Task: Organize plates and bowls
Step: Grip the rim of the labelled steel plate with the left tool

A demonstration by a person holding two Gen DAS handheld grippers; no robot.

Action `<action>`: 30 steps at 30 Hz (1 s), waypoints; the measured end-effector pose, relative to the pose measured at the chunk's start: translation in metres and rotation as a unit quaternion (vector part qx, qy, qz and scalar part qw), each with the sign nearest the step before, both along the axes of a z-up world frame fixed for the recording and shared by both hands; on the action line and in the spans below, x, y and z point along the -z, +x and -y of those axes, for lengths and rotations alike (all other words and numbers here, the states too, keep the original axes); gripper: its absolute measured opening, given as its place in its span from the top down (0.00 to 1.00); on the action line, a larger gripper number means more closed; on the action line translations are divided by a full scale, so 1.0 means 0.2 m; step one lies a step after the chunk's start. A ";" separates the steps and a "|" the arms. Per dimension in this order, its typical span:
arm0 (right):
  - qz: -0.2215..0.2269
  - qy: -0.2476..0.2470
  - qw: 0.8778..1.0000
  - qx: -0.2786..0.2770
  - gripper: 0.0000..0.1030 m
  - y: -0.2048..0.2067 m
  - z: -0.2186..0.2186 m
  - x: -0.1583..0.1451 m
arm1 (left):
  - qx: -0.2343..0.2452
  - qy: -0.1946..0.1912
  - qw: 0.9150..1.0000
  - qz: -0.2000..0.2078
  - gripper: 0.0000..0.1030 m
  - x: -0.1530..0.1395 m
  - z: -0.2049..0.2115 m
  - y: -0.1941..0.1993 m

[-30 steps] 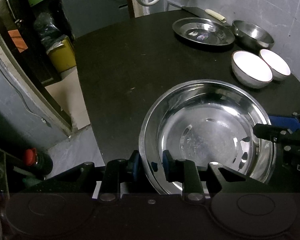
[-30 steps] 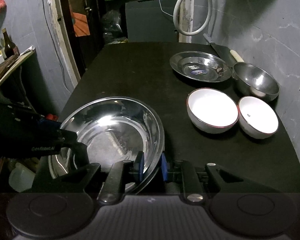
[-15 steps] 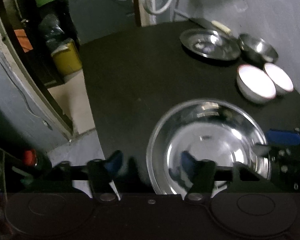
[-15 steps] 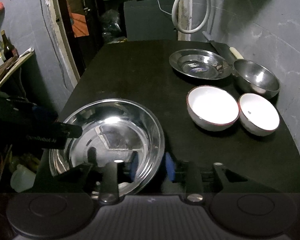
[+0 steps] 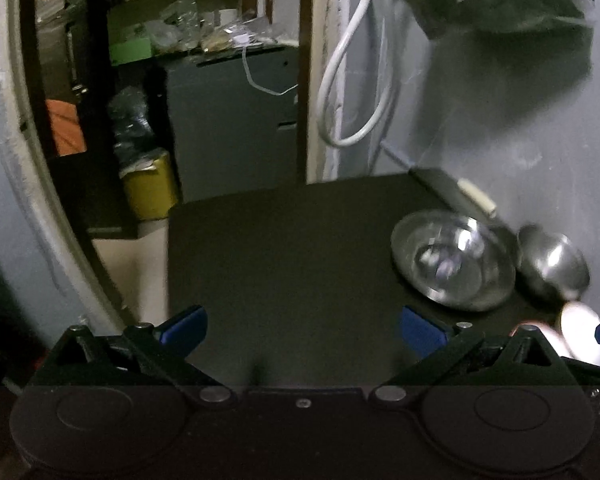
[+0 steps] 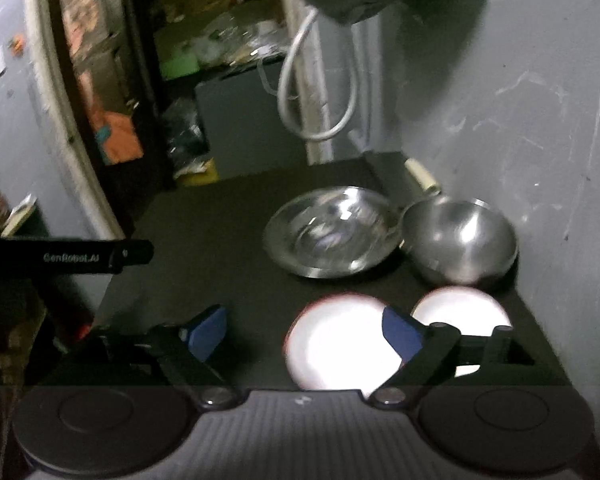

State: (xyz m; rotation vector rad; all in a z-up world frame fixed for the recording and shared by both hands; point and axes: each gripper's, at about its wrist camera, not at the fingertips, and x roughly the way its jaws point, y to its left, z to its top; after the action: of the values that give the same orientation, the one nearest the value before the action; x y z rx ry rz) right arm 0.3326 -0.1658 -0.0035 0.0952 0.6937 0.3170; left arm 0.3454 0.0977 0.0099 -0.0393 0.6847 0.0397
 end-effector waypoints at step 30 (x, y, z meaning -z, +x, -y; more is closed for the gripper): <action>-0.089 0.025 0.991 0.097 0.49 0.59 -0.01 0.32 | 0.112 -0.073 0.985 -0.106 0.49 0.33 0.23 0.83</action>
State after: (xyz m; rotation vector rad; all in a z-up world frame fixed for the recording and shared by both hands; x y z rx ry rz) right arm 0.4504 -0.1648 -0.0685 0.2400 0.8460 0.1392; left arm 0.5122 0.0515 -0.0571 -0.0998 0.9011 -0.2261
